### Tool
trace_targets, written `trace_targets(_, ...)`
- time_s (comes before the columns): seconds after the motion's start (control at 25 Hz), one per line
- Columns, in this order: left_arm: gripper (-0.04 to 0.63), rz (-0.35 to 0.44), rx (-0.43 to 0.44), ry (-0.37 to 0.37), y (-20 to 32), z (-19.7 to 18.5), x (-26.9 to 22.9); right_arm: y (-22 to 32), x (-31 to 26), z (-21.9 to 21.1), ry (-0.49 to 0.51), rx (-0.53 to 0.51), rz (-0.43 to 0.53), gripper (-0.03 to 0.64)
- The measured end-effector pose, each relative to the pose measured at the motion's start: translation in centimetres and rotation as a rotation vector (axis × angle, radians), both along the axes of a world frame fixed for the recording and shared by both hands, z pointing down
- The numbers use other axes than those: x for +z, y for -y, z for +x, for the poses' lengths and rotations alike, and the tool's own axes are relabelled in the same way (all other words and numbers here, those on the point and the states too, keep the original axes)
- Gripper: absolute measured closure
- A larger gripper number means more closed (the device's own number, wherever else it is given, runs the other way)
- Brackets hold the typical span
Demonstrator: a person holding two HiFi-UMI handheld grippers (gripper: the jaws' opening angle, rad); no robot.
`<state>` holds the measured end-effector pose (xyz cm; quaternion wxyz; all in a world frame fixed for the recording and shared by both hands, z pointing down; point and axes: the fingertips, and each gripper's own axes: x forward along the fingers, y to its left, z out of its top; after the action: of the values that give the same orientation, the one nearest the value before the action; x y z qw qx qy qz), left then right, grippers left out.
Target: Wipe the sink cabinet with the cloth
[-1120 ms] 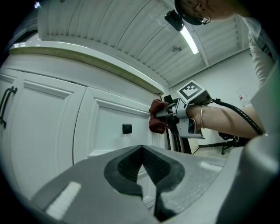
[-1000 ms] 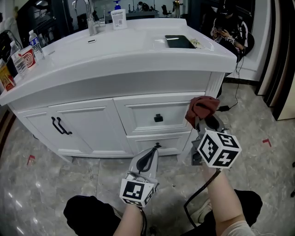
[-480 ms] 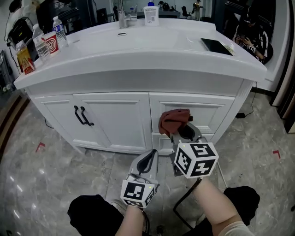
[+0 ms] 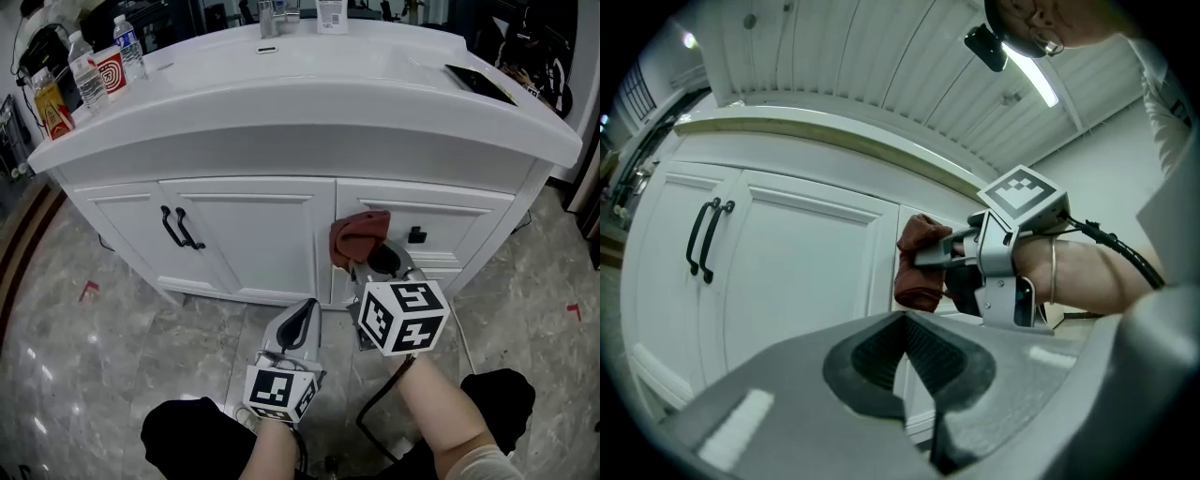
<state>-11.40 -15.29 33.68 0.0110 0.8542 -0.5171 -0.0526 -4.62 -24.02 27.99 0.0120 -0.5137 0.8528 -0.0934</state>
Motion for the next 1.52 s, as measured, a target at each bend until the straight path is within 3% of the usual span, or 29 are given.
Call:
trace_targets(0.16,0.595,-0.001,0.01,-0.032,0.1,0.4,0.4,0.1,0.5,1.7,-0.008,0.046,-0.012,0.535)
trace_targets(0.36,0.595,-0.001,0.05,-0.019,-0.1,2.4,0.5,0.4,1.7,5.0,-0.001,0.146,-0.046,0.537)
trace_targets(0.64,0.595,-0.001,0.081,-0.011,-0.3,4.3,0.3,-0.5,2.3,6.9,0.081,0.151,-0.103,0.538)
trace_targets(0.92,0.595,0.003,0.122,-0.01,-0.5,6.6,0.0,-2.1,0.5,10.5,0.055,0.194,-0.05,0.537)
trace_targets(1.12,0.595,0.008,0.147,-0.006,-0.6,8.2,-0.1,-1.8,0.9,14.0,0.067,0.268,-0.06,0.538)
trace_targets(1.52,0.595,-0.014,0.167,0.024,0.2,10.2,0.9,-0.7,1.0,17.3,0.036,0.303,-0.047,0.537)
